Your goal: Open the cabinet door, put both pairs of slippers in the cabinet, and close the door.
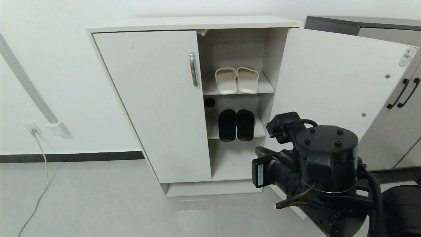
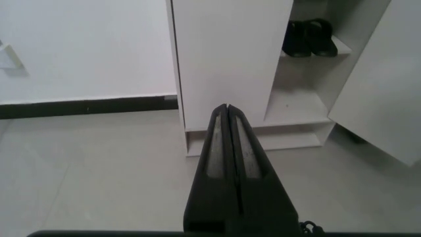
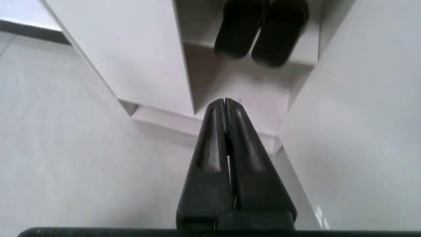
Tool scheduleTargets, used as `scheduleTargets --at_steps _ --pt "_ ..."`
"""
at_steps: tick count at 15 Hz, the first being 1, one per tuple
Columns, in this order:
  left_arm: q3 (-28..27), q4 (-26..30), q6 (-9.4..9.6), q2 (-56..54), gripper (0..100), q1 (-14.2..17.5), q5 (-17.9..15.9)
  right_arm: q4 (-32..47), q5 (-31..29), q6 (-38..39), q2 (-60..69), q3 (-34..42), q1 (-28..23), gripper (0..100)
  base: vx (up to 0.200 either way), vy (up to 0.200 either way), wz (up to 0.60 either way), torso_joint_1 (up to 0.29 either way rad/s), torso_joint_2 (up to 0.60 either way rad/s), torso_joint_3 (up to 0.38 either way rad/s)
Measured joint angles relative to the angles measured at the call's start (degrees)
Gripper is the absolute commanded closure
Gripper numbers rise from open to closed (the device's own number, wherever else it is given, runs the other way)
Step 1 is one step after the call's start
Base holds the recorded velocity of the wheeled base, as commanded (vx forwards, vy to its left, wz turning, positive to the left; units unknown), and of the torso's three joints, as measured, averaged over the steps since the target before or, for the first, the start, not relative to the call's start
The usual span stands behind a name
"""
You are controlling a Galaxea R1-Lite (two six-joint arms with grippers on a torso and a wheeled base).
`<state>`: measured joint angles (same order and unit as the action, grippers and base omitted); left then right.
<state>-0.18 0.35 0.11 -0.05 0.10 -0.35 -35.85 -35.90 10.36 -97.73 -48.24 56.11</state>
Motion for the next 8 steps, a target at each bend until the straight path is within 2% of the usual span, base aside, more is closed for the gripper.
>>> scheduleTargets --at_steps 8 --pt "0.02 0.0 0.0 0.0 100 -0.07 0.0 -0.6 1.99 0.0 -0.85 1.66 -1.62 100 0.0 0.0 0.0 0.0 0.0 0.0"
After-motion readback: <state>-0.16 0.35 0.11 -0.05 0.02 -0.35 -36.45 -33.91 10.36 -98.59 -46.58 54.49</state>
